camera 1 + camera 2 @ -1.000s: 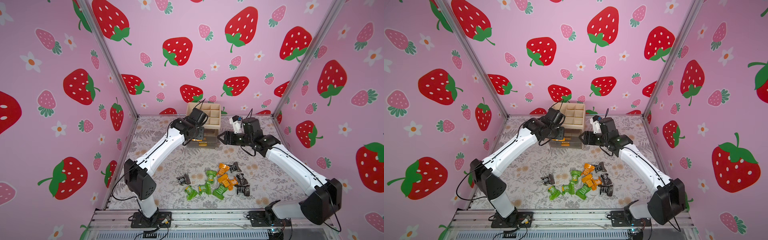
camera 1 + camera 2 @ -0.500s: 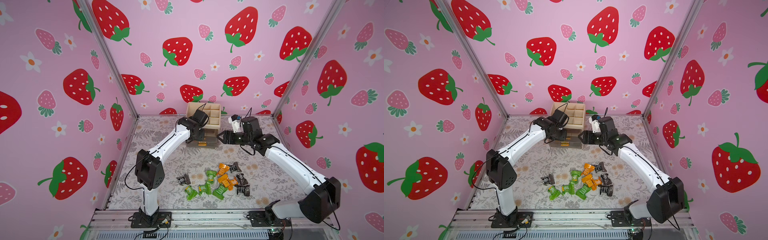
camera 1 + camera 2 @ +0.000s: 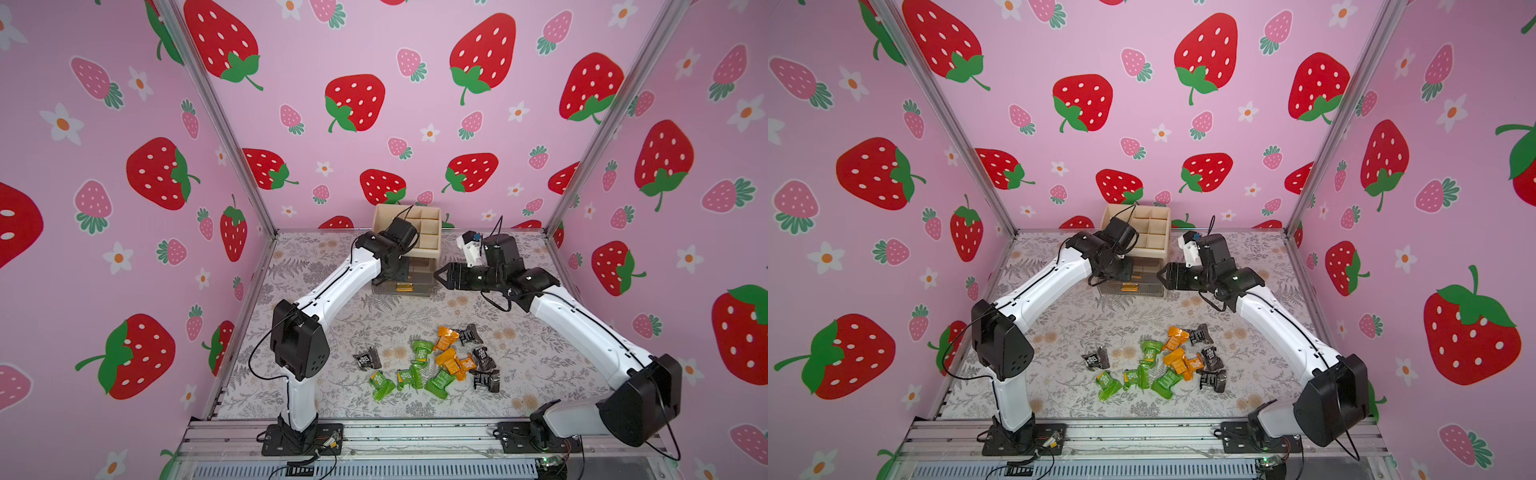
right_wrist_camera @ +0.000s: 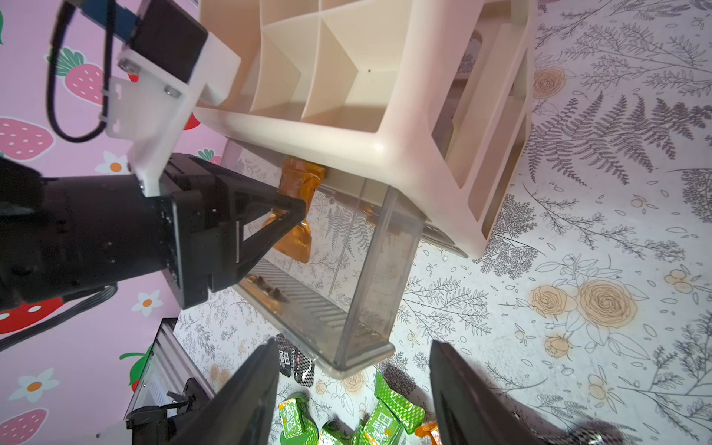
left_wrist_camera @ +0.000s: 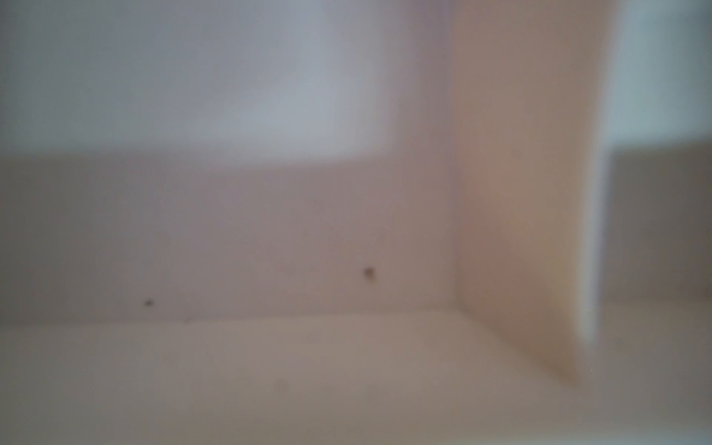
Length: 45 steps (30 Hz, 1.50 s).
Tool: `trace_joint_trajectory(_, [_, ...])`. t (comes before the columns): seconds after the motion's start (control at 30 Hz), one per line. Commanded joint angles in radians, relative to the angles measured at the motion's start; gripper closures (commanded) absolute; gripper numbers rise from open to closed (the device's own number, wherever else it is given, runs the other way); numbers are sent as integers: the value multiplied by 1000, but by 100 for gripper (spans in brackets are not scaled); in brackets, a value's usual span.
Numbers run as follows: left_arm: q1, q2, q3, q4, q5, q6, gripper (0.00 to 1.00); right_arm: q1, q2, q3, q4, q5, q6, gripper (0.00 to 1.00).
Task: Place the cookies into the drawer by color
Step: Place the cookie in the drawer, then pick up the cookie at the center of the board.
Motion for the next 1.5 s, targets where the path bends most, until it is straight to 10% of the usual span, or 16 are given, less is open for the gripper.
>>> trace_joint_trajectory(0.0, [-7,7,64,-66,-33,2,49,-5,-39,12,-16,1,-3,33])
trace_joint_trajectory(0.37, [-65,-171,-36,-1,-10,-5,47,-6,-158,-79,-42,31,43,32])
trace_joint_trajectory(0.7, [-89,-635,-562,412,227,-71,42,21,-347,-350,-143,157,156,31])
trace_joint_trajectory(0.9, [-136,-804,-835,644,426,-157,39,90,-205,-463,-50,140,224,25])
trace_joint_trajectory(1.47, [-159,-920,-1073,724,378,-195,38,131,109,-466,134,106,291,23])
